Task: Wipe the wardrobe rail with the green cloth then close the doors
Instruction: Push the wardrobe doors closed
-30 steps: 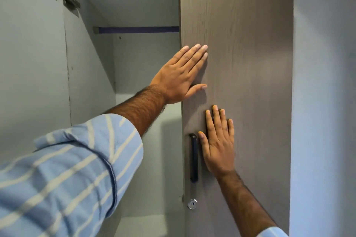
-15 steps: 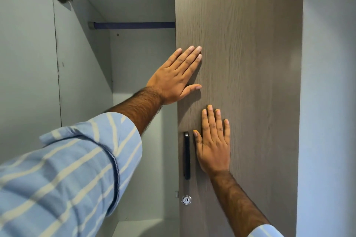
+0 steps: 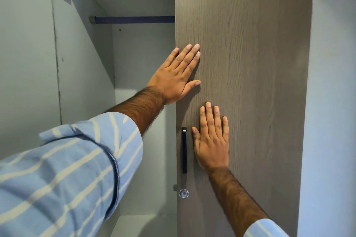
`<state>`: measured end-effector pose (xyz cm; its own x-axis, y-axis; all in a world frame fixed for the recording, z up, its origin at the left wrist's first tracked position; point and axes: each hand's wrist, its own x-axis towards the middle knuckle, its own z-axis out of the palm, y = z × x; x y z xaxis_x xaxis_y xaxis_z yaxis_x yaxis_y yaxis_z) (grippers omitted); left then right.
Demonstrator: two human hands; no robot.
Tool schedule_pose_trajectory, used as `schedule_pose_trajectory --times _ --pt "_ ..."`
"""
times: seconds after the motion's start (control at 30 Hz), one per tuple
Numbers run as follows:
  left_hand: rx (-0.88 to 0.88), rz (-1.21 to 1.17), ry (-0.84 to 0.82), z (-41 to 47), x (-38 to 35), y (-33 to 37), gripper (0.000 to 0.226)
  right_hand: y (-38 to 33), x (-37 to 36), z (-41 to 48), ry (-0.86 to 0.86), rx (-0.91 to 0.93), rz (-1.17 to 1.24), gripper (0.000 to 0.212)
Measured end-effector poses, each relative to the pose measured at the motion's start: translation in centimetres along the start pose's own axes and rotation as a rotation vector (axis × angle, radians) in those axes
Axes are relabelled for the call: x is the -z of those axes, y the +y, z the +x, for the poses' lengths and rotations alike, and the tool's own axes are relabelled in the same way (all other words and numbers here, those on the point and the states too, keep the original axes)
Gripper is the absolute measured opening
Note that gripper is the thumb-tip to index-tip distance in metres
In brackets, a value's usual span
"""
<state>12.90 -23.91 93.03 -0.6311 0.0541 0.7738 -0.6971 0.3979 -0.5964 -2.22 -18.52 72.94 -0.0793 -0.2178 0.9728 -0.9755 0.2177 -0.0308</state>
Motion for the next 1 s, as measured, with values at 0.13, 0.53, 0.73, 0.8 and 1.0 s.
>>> schedule_pose_trajectory --times 0.13,0.53,0.73,0.8,1.0 --pt "0.026 -0.093 -0.187 -0.4 3.8 0.4 0.082 -0.8 3.1 0.7 -0.027 -0.034 0.036 0.063" --pt "0.727 -0.246 0.318 -23.1 23.7 -4.1 0.079 -18.8 15.3 6.6 0.085 0.471 0.359 0.066" --pt "0.876 -0.043 0.368 -33.8 31.0 -12.2 0.079 -35.6 24.4 10.0 0.301 0.768 0.532 0.066" --pt "0.992 -0.079 0.314 -36.1 31.5 -13.7 0.083 -40.2 26.6 10.4 0.316 0.884 0.534 0.066" --pt "1.203 -0.474 0.155 -39.5 30.2 -13.8 0.11 -46.1 27.5 11.2 0.271 1.061 0.331 0.063"
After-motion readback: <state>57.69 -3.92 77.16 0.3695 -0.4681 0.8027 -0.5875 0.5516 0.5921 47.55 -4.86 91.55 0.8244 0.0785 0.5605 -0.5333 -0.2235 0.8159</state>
